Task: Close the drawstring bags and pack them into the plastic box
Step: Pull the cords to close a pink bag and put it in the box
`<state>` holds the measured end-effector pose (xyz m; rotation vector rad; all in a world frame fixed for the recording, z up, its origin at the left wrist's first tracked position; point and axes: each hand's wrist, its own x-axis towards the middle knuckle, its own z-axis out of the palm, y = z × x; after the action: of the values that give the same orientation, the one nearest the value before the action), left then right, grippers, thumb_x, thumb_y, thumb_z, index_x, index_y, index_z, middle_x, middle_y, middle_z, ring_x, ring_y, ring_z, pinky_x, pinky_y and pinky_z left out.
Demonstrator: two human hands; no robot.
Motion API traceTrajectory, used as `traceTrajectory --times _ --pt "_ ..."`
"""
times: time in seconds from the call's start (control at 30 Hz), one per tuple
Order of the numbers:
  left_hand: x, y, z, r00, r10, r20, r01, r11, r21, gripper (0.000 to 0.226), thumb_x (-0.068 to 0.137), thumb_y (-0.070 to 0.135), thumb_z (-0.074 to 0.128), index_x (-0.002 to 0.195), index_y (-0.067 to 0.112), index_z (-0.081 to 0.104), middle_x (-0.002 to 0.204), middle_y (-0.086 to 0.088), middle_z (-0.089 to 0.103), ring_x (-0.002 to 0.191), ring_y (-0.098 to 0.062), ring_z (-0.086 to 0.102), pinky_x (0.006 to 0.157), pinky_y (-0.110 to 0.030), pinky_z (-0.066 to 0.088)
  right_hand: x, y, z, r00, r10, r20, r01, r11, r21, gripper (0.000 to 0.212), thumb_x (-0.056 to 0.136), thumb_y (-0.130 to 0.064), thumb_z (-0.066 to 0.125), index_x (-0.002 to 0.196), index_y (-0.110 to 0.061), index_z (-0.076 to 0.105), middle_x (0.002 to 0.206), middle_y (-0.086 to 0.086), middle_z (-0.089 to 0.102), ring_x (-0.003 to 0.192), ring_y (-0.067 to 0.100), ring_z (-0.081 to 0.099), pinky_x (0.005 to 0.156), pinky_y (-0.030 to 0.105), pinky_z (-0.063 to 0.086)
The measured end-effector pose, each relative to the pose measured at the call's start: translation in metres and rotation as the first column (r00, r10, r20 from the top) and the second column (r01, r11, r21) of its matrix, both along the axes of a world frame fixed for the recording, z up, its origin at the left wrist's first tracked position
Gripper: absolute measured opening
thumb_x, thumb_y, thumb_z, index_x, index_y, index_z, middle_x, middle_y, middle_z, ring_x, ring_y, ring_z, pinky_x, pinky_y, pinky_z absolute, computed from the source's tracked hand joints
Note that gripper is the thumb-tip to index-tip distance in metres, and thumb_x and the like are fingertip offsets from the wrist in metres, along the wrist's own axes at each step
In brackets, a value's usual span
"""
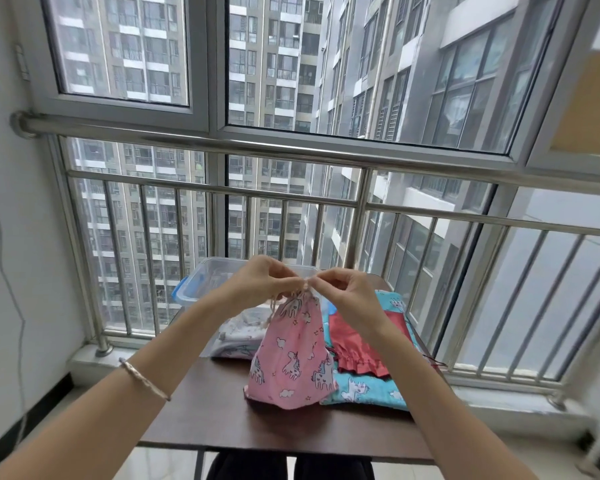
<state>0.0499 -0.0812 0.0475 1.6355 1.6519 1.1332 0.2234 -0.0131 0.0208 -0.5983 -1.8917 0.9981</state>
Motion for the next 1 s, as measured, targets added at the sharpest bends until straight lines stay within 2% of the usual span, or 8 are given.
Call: traceTrajectory --times 0.1,0.2,0.3,0.4,0.63,0.73,0.87,1.0 --pt "-0.009 -0.003 -0.001 0.936 0.048 -0.348 0.004 0.989 0.147 0.013 0.084 0.019 0.068 0.093 0.011 0.073 0.08 0.003 0.07 0.074 -0.02 0.065 0.075 -0.032 0.057 0.015 0.009 0.002 0.996 0.0 0.092 0.004 0.999 -0.039 0.003 0.087 -0.01 0.068 0.084 -0.01 0.069 0.071 -0.001 0.063 0.061 0.0 0.057 0.061 0.013 0.047" --pt "-0.011 -0.005 -0.007 0.687 0.295 -0.664 0.023 0.905 0.425 0.012 0.084 0.027 0.068 0.093 0.022 0.074 0.083 0.011 0.059 0.08 -0.009 0.053 0.078 -0.025 0.041 0.02 0.014 0.003 0.98 0.072 0.185 -0.062 0.996 -0.06 0.004 0.087 -0.013 0.067 0.084 -0.01 0.067 0.08 0.003 0.065 0.074 0.01 0.059 0.072 0.019 0.05" --pt "0.0 -0.005 -0.015 0.697 0.387 -0.604 -0.01 0.848 0.53 0.009 0.087 0.026 0.065 0.09 0.023 0.074 0.082 0.008 0.063 0.071 -0.009 0.056 0.072 -0.027 0.045 0.018 0.017 0.006 0.965 0.195 0.176 -0.163 0.969 -0.184 0.008 0.089 -0.013 0.064 0.083 -0.009 0.067 0.093 0.002 0.069 0.085 0.009 0.063 0.081 0.017 0.049" --pt "0.015 -0.007 -0.024 0.76 0.426 -0.491 -0.116 0.832 0.543 0.008 0.089 0.023 0.065 0.089 0.023 0.074 0.081 0.01 0.068 0.065 -0.006 0.059 0.064 -0.026 0.054 0.013 0.019 0.011 0.954 0.256 0.156 -0.194 0.925 -0.328 0.027 0.096 -0.023 0.053 0.08 -0.005 0.064 0.08 0.004 0.069 0.074 0.013 0.063 0.071 0.019 0.051" --pt "0.025 -0.011 -0.038 0.825 0.438 -0.356 -0.194 0.812 0.55 0.015 0.086 0.023 0.068 0.099 0.026 0.075 0.084 0.009 0.075 0.072 -0.004 0.069 0.067 -0.026 0.058 -0.007 0.024 0.013 0.854 0.198 0.48 0.028 0.906 -0.423 0.04 0.089 -0.046 0.061 0.088 -0.006 0.065 0.072 0.001 0.061 0.063 0.013 0.054 0.063 0.023 0.047" --pt "0.023 -0.012 -0.041 0.868 0.415 -0.274 -0.21 0.805 0.555 0.016 0.083 0.018 0.071 0.098 0.024 0.076 0.084 0.008 0.075 0.074 -0.003 0.069 0.071 -0.027 0.059 -0.008 0.031 0.016 0.828 0.361 0.429 -0.048 0.808 -0.587 0.048 0.084 -0.042 0.068 0.109 -0.001 0.064 0.086 0.005 0.062 0.073 0.016 0.054 0.071 0.027 0.046" --pt "0.023 -0.015 -0.045 0.917 0.371 -0.146 -0.222 0.78 0.585 0.019 0.082 0.01 0.072 0.099 0.018 0.075 0.087 0.006 0.075 0.076 0.002 0.069 0.075 -0.018 0.057 -0.006 0.034 0.015 0.721 0.581 0.378 -0.141 0.656 -0.741 0.042 0.085 -0.041 0.065 0.107 -0.006 0.058 0.09 0.004 0.06 0.072 0.013 0.05 0.069 0.023 0.042" --pt "0.024 -0.015 -0.047 0.94 0.322 -0.113 -0.196 0.781 0.593 0.02 0.082 0.008 0.072 0.099 0.017 0.075 0.09 0.008 0.075 0.077 0.006 0.066 0.073 -0.006 0.049 -0.008 0.038 0.01 0.748 0.623 0.228 -0.225 0.562 -0.796 0.035 0.083 -0.03 0.07 0.107 -0.006 0.062 0.095 0.004 0.06 0.081 0.014 0.051 0.079 0.026 0.042"
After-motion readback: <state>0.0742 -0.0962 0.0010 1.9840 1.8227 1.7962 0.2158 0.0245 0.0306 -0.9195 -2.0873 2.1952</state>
